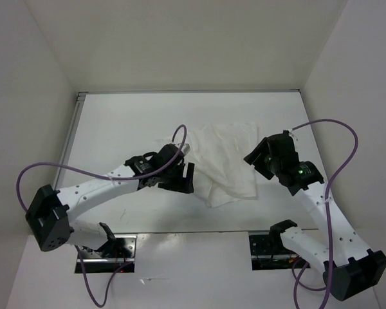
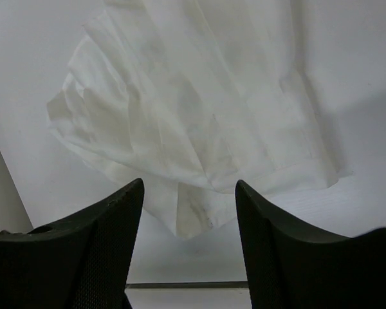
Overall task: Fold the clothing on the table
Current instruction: Grab the skirt from the pile
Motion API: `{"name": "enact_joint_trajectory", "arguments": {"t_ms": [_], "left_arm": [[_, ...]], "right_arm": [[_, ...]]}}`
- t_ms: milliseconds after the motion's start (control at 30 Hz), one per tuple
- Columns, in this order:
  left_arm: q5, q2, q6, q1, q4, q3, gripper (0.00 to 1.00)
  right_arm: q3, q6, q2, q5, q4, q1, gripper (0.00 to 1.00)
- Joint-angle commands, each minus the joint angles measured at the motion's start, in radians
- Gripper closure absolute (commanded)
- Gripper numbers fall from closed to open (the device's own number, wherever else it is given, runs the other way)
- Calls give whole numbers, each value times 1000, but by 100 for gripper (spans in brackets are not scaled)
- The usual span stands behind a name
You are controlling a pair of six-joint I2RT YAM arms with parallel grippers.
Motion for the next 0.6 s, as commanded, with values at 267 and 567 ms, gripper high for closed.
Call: {"name": "enact_joint_trajectory", "arguments": {"t_ms": [267, 567], "left_arm": [[-9, 381, 163, -93, 73, 290, 17], [-96, 560, 158, -188, 35, 345, 22]], "right_arm": [[16, 33, -24, -40, -27, -4, 36], [6, 24, -1, -63, -7, -13, 36]]}}
